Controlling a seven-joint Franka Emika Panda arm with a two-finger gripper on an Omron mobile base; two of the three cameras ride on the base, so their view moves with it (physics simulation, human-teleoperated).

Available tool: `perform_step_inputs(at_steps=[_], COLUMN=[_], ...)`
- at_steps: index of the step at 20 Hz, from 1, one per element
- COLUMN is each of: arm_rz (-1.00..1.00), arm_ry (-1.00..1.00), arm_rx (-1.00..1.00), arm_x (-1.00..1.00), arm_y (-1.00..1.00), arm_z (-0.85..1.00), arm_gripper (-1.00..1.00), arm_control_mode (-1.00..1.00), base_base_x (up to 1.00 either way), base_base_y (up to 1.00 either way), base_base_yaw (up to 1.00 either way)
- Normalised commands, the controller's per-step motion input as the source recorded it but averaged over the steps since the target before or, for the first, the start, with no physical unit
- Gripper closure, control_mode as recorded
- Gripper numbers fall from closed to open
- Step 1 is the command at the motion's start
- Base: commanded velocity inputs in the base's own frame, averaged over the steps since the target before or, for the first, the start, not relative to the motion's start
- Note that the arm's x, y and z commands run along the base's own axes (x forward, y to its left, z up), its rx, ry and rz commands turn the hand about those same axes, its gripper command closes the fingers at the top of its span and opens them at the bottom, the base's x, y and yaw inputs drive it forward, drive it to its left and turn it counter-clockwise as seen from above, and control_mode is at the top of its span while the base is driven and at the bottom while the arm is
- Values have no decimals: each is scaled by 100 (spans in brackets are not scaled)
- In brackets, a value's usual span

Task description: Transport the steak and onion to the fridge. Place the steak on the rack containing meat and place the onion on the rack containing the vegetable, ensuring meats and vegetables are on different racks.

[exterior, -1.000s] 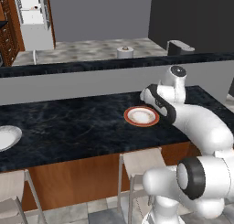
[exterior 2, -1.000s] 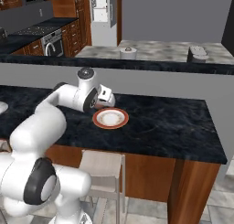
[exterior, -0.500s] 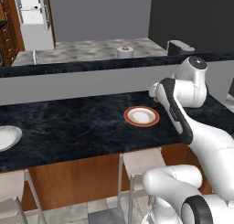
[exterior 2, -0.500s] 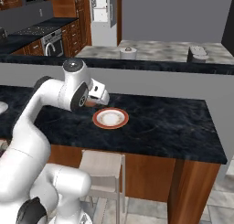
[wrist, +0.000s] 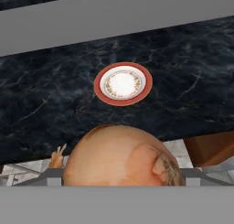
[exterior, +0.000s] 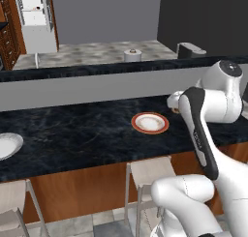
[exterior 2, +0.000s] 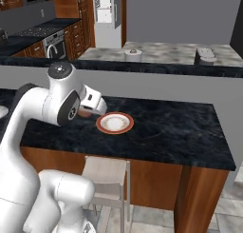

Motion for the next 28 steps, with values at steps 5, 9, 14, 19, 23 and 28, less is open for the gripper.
perform_step_inputs(at_steps=[5, 9, 14, 19, 23, 28], arm_rz=[0, 0, 0, 0, 0, 0], arm_ry=[-6, -4, -4, 0, 0, 0], arm_rx=[0, 0, 0, 0, 0, 0], arm_x=[-66, -77, -96, -30, 0, 0], arm_y=[0, 0, 0, 0, 0, 0], arm_z=[36, 55, 65, 19, 0, 0], arm_gripper=[100, 100, 100, 100, 100, 100], arm_control_mode=[-100, -100, -100, 100, 100, 100], base_base_x=[0, 0, 0, -6, 0, 0], base_base_y=[0, 0, 0, -9, -81, -100], base_base_yaw=[0, 0, 0, 0, 0, 0])
